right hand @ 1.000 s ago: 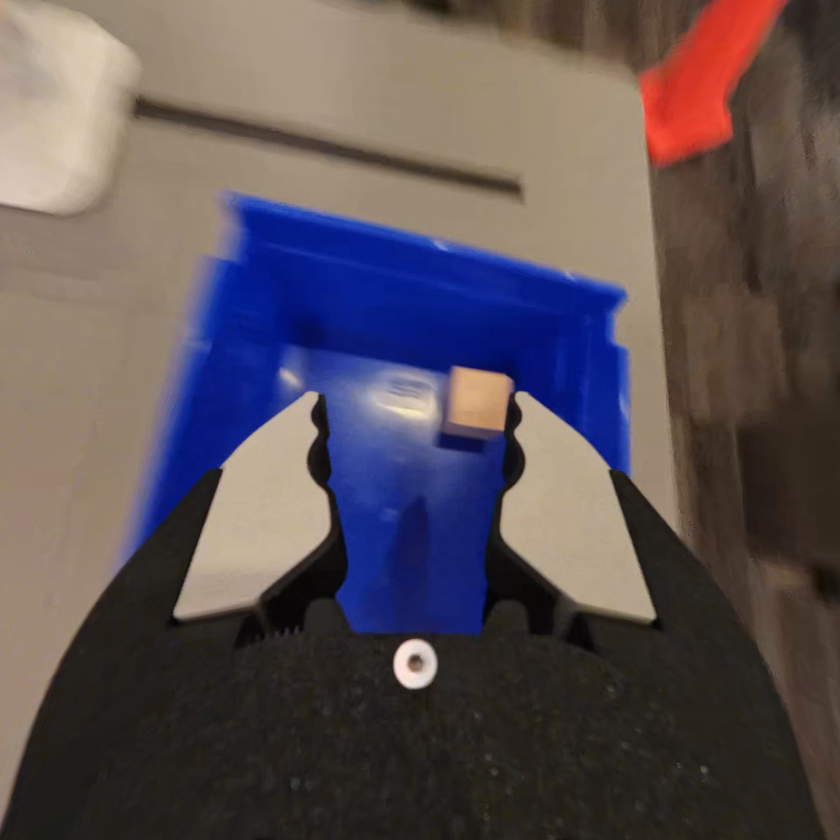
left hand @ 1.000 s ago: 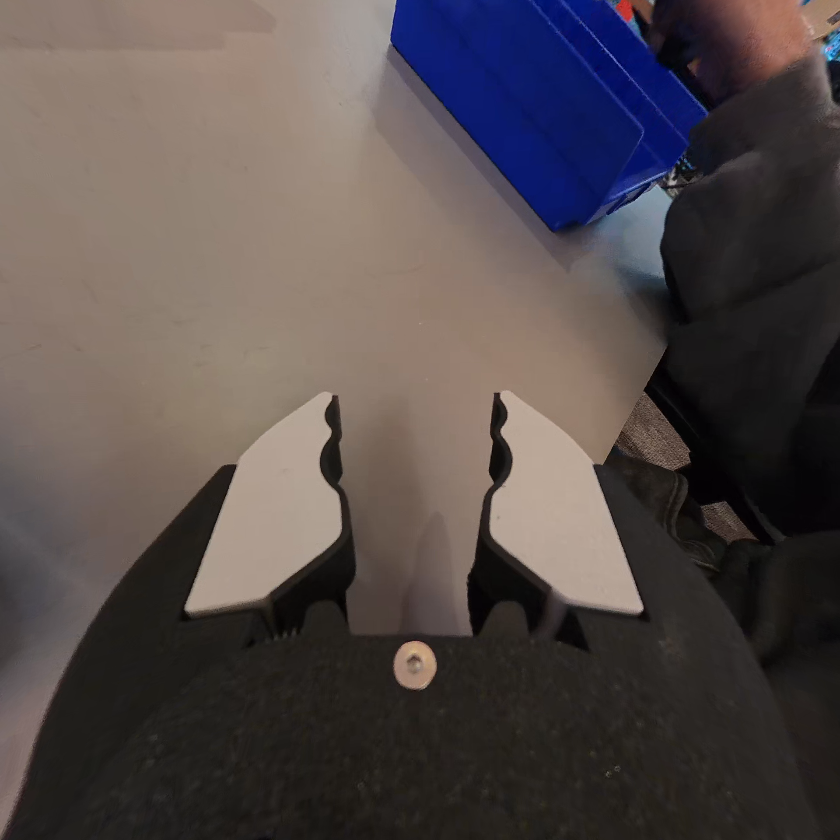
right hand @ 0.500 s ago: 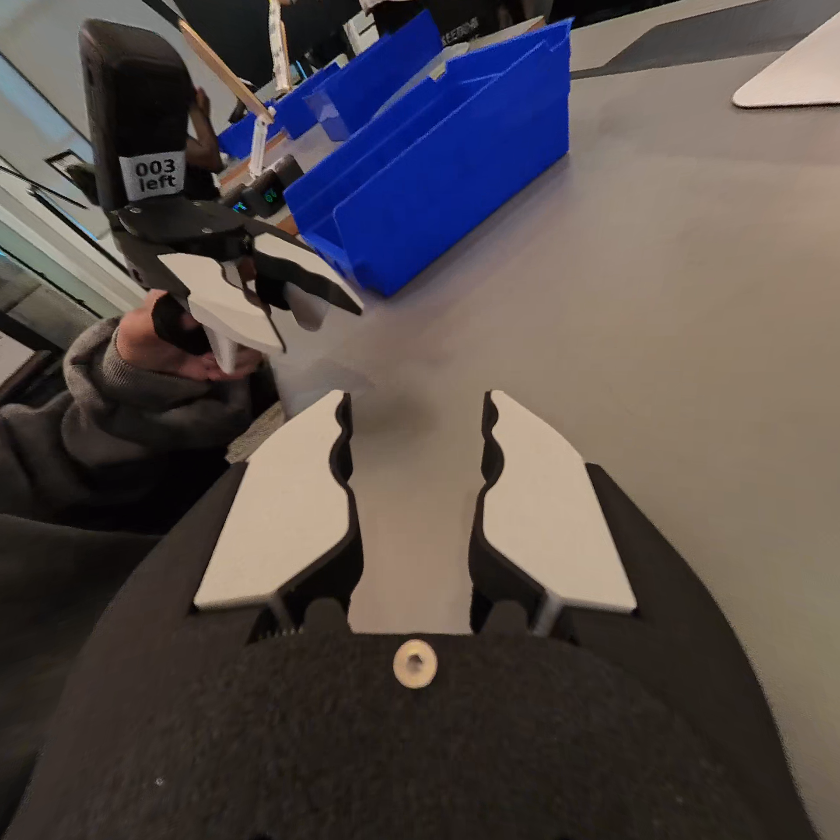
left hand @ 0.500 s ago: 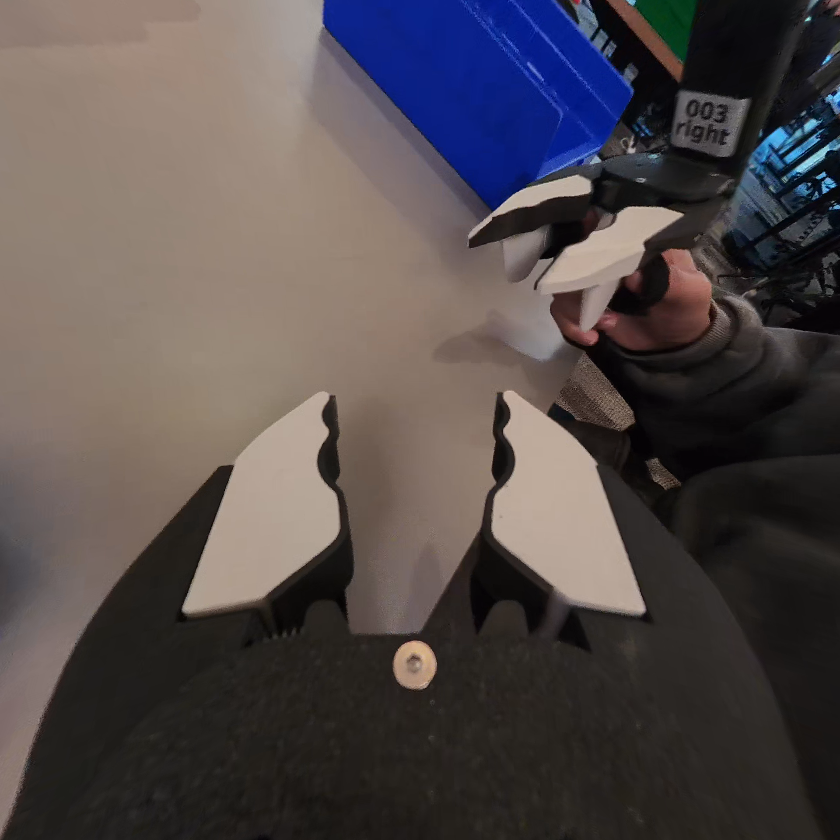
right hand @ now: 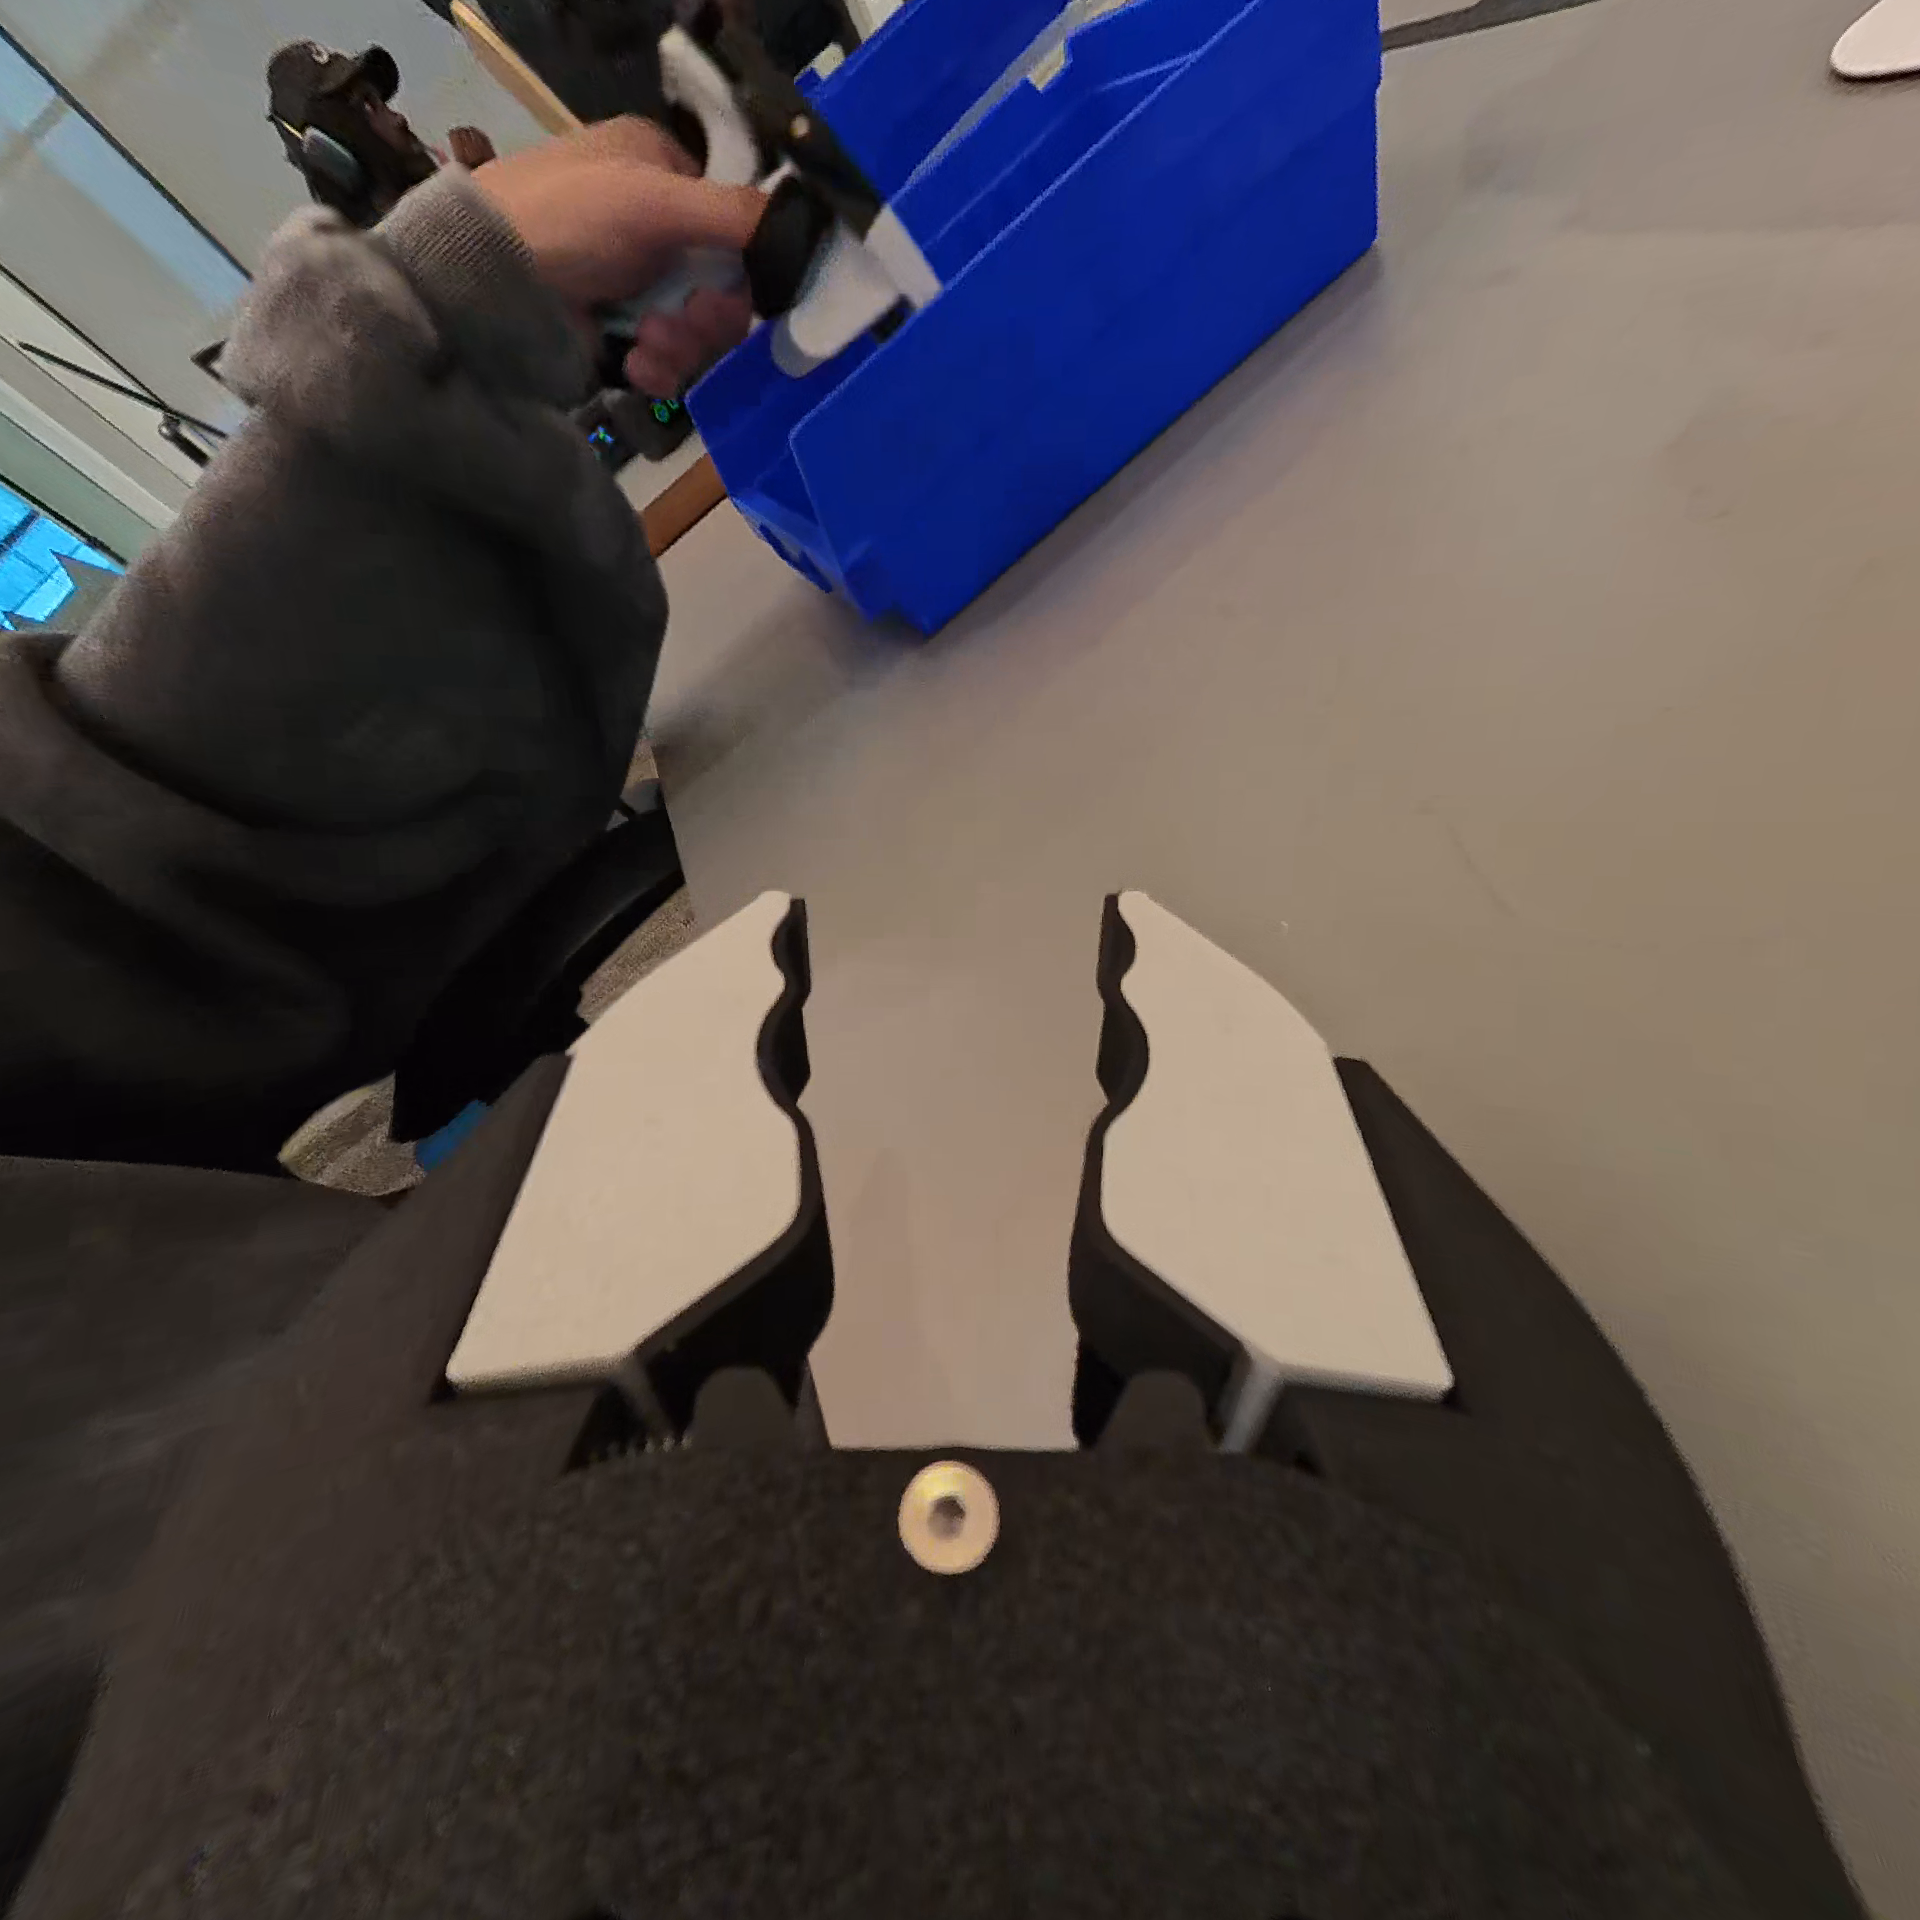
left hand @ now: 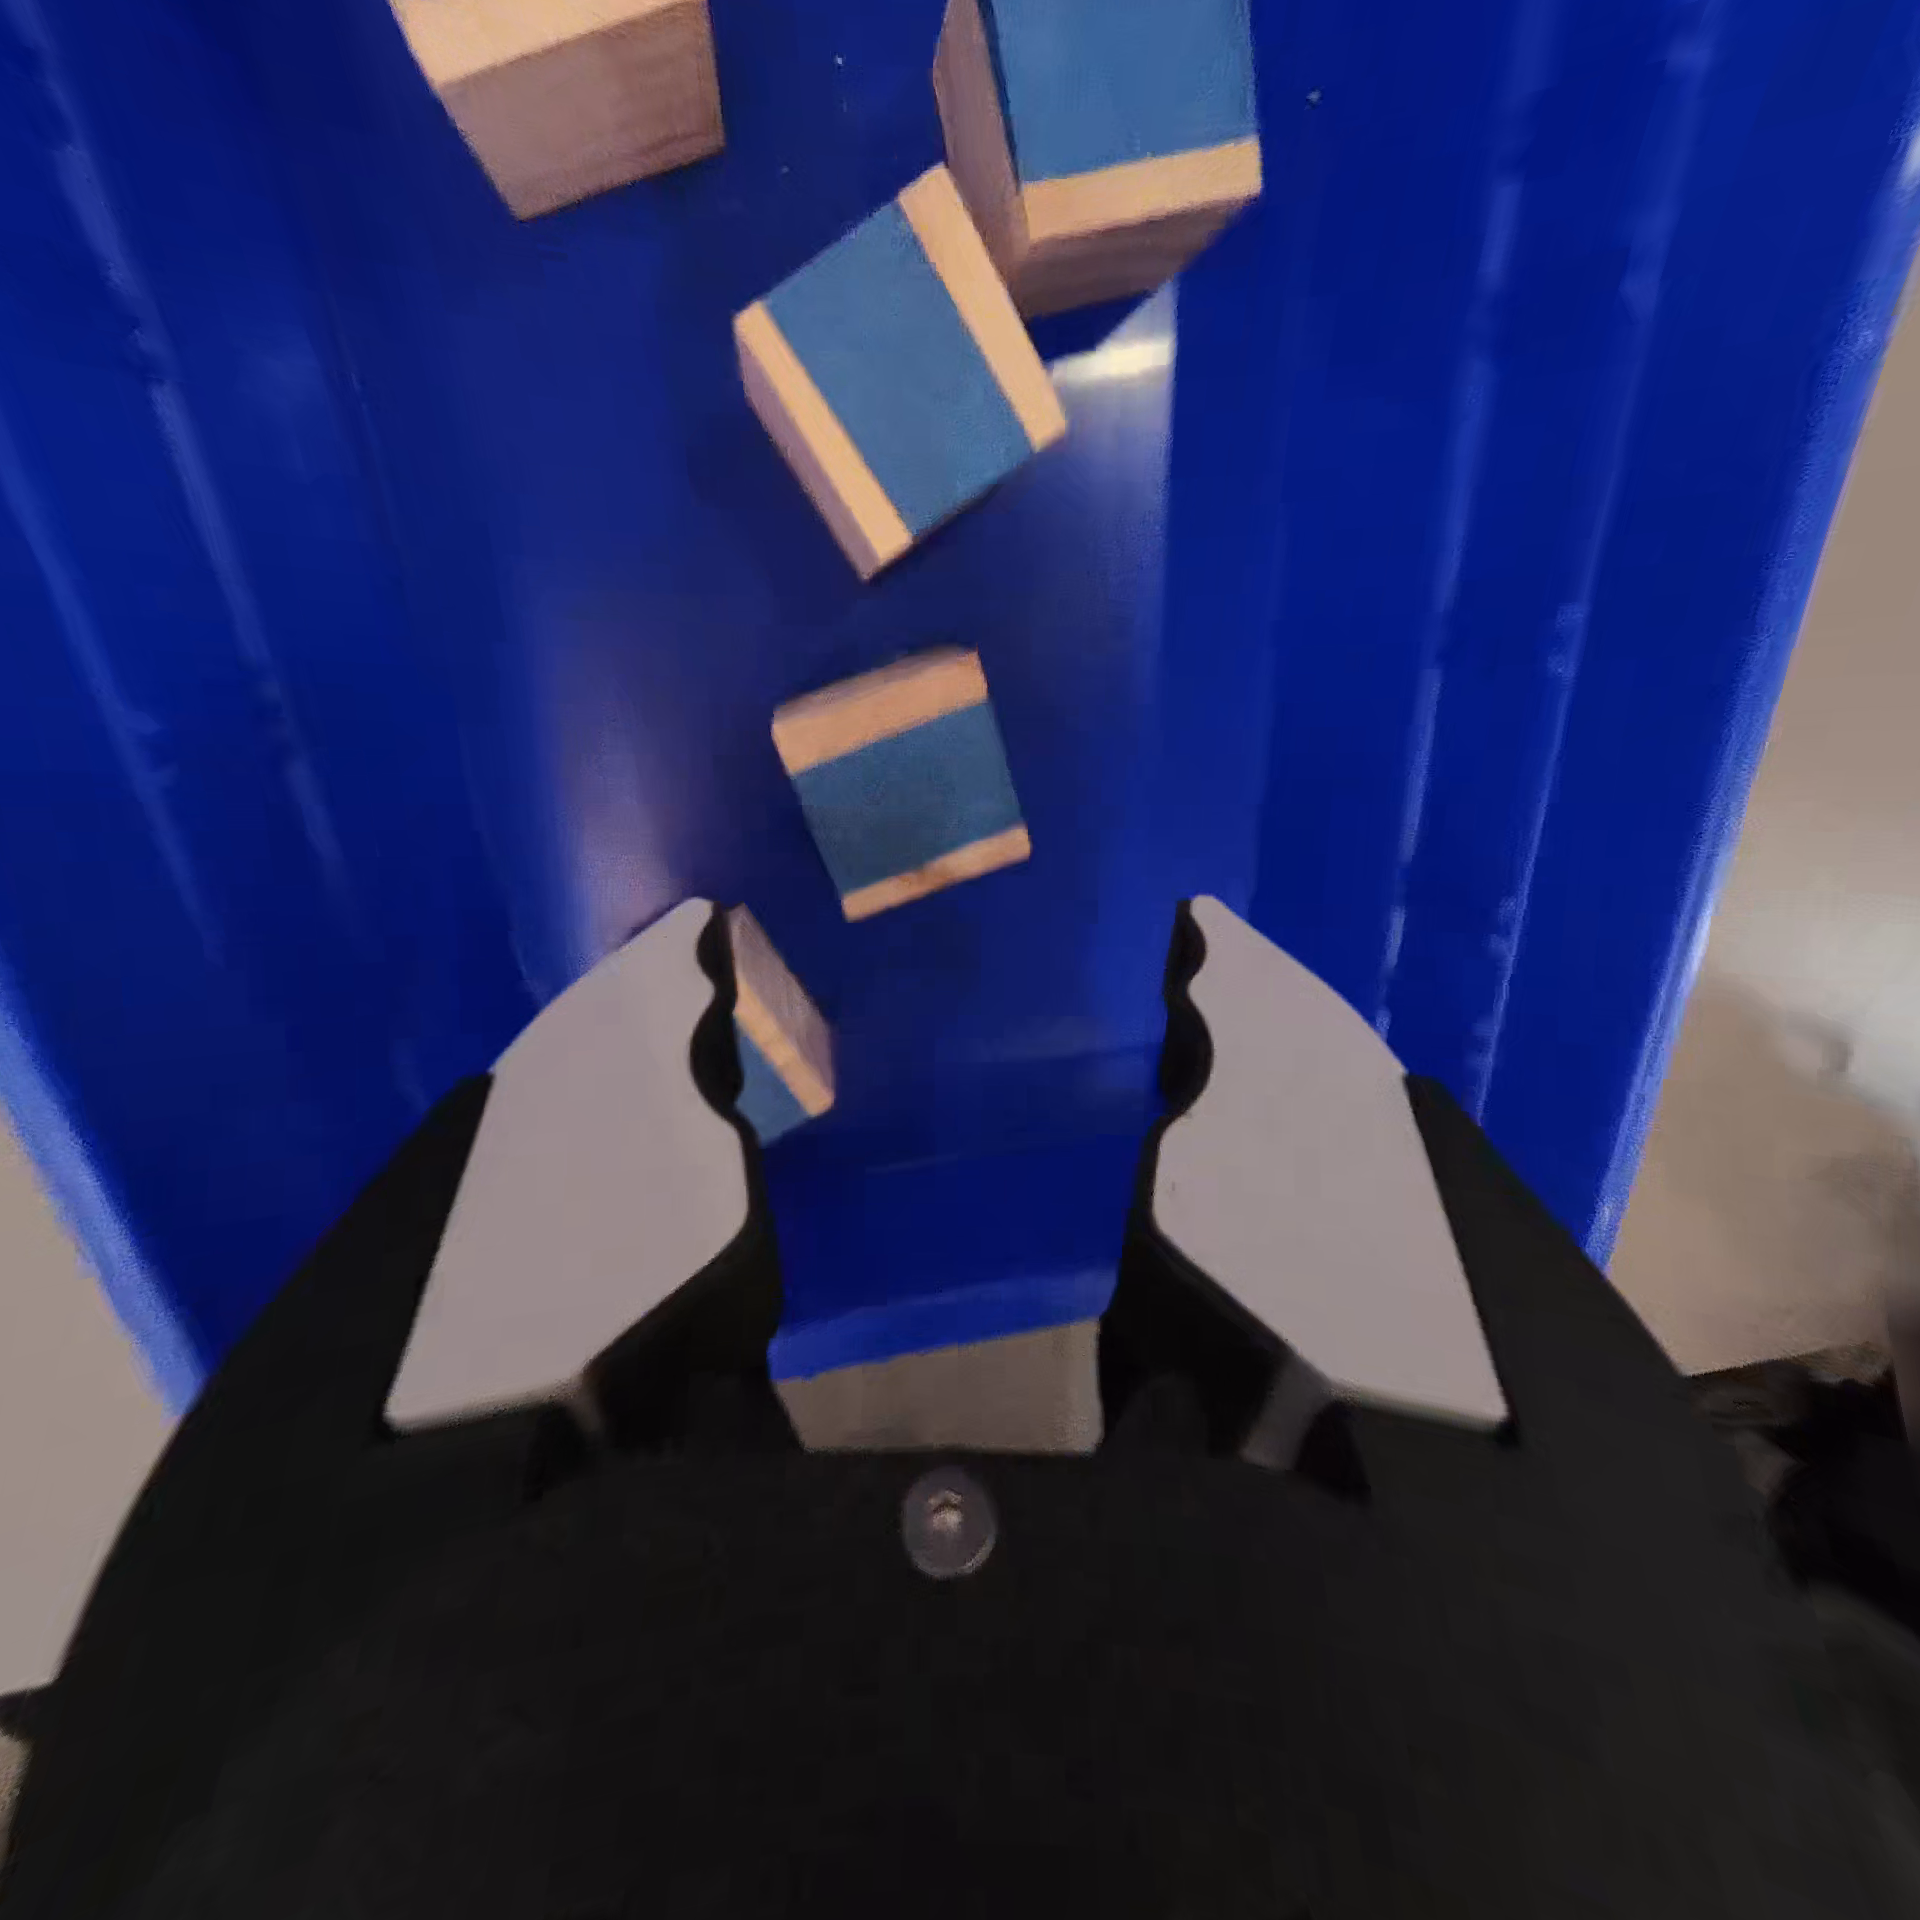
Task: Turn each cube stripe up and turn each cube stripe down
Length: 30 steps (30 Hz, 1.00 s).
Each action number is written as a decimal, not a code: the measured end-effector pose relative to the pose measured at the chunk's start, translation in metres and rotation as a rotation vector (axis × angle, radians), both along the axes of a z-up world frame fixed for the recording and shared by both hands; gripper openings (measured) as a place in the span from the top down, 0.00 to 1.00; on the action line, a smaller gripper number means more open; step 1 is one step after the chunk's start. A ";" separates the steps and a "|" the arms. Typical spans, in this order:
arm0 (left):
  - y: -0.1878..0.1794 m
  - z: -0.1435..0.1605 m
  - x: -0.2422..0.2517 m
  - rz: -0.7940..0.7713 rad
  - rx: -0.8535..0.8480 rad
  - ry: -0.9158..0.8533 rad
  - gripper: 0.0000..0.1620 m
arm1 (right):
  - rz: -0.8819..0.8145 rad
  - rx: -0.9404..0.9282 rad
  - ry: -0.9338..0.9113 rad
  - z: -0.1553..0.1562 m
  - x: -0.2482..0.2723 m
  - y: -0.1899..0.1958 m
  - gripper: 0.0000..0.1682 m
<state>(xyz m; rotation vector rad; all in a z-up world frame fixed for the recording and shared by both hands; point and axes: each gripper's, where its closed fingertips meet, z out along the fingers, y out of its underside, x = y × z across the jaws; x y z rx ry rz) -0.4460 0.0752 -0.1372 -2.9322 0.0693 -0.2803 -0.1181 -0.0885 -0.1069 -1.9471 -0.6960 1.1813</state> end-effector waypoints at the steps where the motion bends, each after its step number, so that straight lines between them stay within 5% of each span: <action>1: 0.007 -0.006 0.002 0.028 -0.010 -0.011 0.53 | 0.005 -0.004 -0.003 -0.002 -0.001 -0.001 0.68; 6: 0.029 -0.022 -0.004 0.136 -0.018 0.071 0.55 | 0.040 -0.044 0.000 -0.011 -0.005 -0.009 0.69; 9: 0.034 -0.034 -0.008 0.160 -0.040 0.123 0.72 | 0.047 -0.027 -0.046 -0.016 -0.007 -0.012 0.69; 15: 0.030 -0.033 -0.019 0.120 -0.057 0.173 0.73 | 0.026 0.016 -0.093 -0.017 -0.002 -0.012 0.69; 24: 0.019 0.073 0.016 0.075 0.308 -0.250 0.73 | -0.073 -0.035 -0.038 -0.016 0.021 0.012 0.69; 30: -0.002 0.087 0.144 -0.229 0.338 -0.287 0.73 | -0.131 -0.094 0.007 -0.018 0.029 0.024 0.69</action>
